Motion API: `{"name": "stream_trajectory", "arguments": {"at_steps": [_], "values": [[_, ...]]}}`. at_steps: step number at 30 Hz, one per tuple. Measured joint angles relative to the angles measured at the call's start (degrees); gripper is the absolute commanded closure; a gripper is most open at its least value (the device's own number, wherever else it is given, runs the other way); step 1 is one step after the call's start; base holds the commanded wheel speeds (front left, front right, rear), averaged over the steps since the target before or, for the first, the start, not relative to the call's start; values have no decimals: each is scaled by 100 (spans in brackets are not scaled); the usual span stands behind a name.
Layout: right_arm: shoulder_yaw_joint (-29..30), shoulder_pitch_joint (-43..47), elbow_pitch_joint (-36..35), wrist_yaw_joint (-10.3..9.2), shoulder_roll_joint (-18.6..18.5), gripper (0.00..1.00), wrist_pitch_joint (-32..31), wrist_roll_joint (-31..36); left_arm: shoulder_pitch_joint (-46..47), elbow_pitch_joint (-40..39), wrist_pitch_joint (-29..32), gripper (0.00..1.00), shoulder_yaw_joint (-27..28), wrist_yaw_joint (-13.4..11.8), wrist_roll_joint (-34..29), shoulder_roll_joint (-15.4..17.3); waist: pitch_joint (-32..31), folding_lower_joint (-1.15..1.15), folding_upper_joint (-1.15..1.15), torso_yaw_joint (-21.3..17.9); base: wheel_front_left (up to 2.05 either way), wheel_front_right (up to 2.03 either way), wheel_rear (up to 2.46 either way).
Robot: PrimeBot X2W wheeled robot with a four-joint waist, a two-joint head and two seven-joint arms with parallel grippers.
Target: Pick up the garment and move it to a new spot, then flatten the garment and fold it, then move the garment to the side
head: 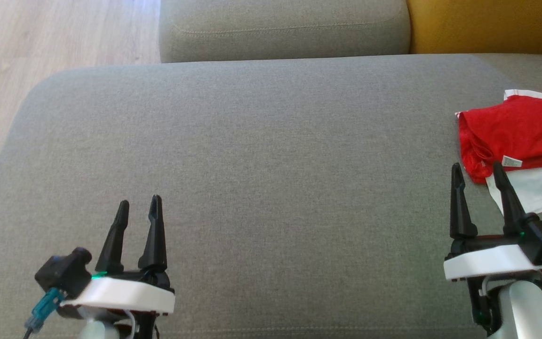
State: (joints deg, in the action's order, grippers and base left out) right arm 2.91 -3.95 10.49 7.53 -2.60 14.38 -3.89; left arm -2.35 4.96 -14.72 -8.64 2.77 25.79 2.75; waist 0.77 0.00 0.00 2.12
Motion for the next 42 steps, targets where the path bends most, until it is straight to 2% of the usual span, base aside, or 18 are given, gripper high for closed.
{"name": "stream_trajectory", "arguments": {"at_steps": [10, 11, 18, 42], "values": [[-33, 0, 55, 0, 0, 0, 0, -25, 0, 8, 0, 0, 8, 35, 70, 0, -16, 0, 0, -4, 0, 0, 0], [-34, 0, 55, 0, 0, 100, 0, -37, 0, 8, 0, 100, 7, 57, 109, 0, -16, 0, 0, -4, 0, 0, 0], [-35, 253, 490, 0, 14, 100, -82, -210, -241, 433, 55, 100, -7, 56, 266, -7, -18, 0, 0, -11, 0, 0, 0], [41, 229, 483, 0, 14, 100, -441, -1892, -175, 556, 399, 100, 159, 86, 1579, 3, -26, 0, 0, -51, 0, 0, 0]]}}
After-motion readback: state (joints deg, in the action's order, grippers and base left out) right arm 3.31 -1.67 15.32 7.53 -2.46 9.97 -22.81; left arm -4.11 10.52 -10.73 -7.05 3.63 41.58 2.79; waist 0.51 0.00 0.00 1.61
